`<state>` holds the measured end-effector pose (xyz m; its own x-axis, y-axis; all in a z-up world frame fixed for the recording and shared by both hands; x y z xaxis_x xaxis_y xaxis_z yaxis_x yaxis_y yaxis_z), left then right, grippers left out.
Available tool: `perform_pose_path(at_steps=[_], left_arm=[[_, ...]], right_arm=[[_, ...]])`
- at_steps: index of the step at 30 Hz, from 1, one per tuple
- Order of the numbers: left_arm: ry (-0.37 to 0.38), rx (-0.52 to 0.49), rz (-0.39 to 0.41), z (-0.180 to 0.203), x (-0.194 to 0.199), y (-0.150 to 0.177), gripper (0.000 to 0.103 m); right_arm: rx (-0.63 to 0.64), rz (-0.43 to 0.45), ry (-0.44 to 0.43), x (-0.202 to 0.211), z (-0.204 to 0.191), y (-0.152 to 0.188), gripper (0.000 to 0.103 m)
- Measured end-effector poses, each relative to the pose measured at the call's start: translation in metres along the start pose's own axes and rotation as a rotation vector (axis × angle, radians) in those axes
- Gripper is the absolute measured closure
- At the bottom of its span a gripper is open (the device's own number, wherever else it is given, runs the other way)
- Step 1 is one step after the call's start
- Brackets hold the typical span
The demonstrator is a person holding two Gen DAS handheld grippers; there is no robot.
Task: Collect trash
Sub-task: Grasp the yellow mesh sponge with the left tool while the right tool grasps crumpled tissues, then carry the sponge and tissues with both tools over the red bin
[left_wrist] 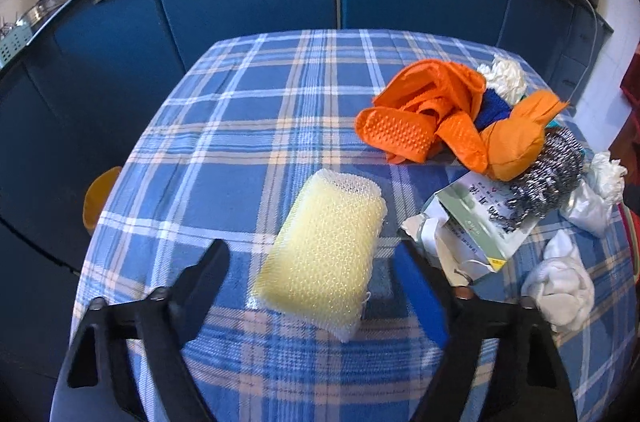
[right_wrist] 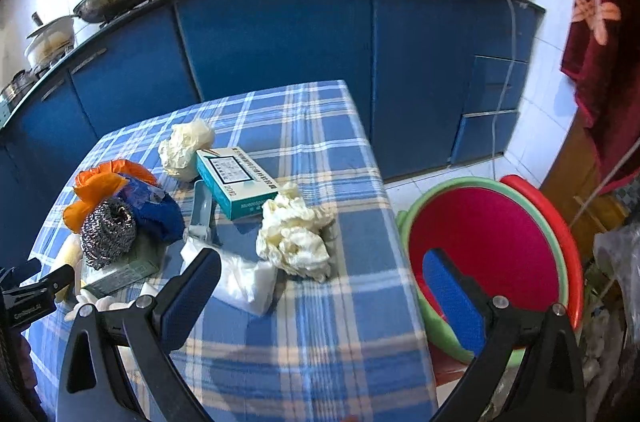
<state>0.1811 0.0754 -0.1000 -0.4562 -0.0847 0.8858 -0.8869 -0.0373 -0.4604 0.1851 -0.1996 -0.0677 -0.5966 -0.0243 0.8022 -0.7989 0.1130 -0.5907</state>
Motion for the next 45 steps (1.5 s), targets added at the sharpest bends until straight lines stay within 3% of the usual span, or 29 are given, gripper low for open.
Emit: perform_pose_path(at_steps=[3,11,15,20,27,34,45], left_arm=[[0.020,0.007,-0.019,0.001,-0.007,0.002,0.041],[0.062,0.034,-0.016,-0.003,-0.008,0.002,0.043],[0.076,0.029,-0.015,-0.003,-0.010,0.000,0.043],[0.092,-0.002,-0.022,-0.003,-0.011,-0.001,0.043],[0.143,-0.001,-0.002,-0.009,-0.007,0.002,0.051],[0.201,-0.019,0.055,-0.007,0.007,0.000,0.053],[0.259,-0.034,0.121,0.005,0.044,0.004,0.053]], right_arm=[[0.029,-0.025,0.005,-0.011,-0.004,-0.002,0.009],[0.064,-0.079,-0.034,-0.033,-0.010,-0.009,0.031],[0.026,-0.134,-0.108,-0.044,-0.013,-0.010,0.048],[-0.007,-0.163,-0.128,-0.050,-0.019,-0.006,0.058],[-0.046,-0.137,-0.085,-0.041,-0.024,-0.003,0.067],[-0.030,-0.080,-0.025,-0.014,-0.030,-0.001,0.069],[-0.037,-0.041,-0.069,0.016,-0.031,0.008,0.069]])
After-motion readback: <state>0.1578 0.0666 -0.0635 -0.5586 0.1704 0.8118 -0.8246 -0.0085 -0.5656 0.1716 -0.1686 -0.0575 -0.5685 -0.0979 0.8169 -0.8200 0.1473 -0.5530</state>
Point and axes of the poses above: each gripper's, at about its wrist camera, not at the fingertips, and x roughly against the way its jaws point, z to its right, y to its underside, the point moved 6 cm from there along -x, roughly the way its jaws point, and after that the axes turned 9 degrees about -z, right-handed, at the moved point
